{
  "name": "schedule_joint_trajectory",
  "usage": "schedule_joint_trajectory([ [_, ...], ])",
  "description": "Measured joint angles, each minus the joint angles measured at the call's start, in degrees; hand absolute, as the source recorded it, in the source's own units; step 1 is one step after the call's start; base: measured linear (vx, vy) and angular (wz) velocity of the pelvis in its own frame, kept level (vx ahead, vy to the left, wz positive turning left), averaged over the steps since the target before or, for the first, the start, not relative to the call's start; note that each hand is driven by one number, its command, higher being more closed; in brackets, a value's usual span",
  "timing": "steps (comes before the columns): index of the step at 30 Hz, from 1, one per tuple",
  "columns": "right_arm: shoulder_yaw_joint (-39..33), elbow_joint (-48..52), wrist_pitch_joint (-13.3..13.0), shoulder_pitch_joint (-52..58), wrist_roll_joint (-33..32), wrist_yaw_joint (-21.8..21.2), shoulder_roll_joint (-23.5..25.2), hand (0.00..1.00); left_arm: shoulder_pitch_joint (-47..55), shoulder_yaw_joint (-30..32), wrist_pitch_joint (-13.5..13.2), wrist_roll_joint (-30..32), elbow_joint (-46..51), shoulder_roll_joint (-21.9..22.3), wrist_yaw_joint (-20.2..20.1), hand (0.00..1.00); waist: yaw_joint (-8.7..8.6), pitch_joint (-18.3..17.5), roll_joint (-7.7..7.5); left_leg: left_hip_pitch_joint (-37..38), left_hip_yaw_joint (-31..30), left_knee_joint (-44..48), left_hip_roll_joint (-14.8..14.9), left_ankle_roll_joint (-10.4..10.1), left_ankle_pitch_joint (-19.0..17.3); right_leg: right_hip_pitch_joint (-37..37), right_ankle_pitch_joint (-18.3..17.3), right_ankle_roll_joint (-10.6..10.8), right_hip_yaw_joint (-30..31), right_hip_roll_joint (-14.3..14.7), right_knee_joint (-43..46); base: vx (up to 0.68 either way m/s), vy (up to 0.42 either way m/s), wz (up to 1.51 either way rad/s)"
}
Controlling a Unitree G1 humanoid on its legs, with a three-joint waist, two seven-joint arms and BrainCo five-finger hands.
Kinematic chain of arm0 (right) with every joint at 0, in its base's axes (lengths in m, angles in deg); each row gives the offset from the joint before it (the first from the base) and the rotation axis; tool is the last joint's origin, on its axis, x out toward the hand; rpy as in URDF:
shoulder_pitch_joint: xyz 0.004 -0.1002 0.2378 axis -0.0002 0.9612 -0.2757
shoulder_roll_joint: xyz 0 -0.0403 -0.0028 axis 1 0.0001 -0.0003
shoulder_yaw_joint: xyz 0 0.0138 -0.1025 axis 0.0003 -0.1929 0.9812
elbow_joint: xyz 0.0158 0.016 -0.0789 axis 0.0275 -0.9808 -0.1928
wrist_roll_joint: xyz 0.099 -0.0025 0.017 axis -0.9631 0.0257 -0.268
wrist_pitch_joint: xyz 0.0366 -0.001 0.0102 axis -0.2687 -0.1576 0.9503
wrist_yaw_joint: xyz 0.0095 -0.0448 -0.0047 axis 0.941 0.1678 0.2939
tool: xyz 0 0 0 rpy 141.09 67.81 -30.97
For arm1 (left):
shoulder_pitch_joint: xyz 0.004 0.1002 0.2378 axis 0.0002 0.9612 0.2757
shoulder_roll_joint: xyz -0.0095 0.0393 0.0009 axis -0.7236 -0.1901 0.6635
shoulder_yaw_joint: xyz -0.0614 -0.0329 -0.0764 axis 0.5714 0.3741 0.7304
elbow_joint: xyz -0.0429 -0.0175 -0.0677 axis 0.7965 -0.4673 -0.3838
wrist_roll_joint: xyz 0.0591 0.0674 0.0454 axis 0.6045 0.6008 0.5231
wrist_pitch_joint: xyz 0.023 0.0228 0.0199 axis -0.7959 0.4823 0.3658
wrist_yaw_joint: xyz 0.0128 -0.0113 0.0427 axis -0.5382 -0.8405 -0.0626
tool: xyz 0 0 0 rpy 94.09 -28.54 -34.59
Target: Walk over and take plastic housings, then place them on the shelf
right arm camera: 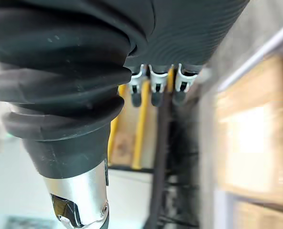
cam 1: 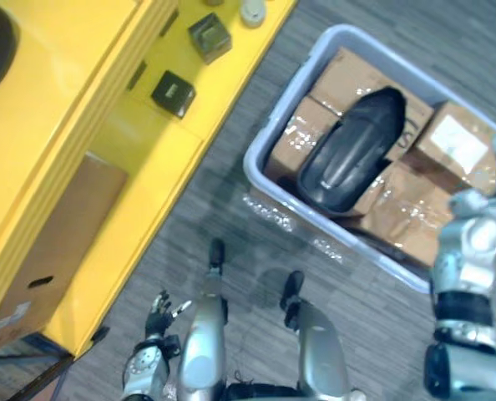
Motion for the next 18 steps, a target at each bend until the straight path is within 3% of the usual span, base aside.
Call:
schedule_joint_trajectory([
  [15, 8.57, -6.56, 2.51, -0.53, -0.06, -1.38, 6.17, 0.00, 0.30, -0.15, 0.25, 0.00, -1.16, -0.04, 1.44, 0.00, 0.02, 0.00, -0.09, -0.17, 0.09, -0.69, -0.03, 0.03, 0.02, 0.03, 0.87, 0.14, -0.04, -0.05, -1.02, 0.03, -0.018, 0.00],
  [18, 8.85, -7.91, 4.16, -2.06, 0.01, -1.03, 6.17, 0.00, 0.30, -0.19, 0.25, -0.05, -1.17, -0.04, 1.46, 0.00, 0.32, 0.00, -0.09, -0.33, -0.04, -0.67, -0.07, 0.03, 0.02, -0.04, 0.87, 0.14, -0.15, -0.09, -0.70, 0.06, -0.031, 0.02],
])
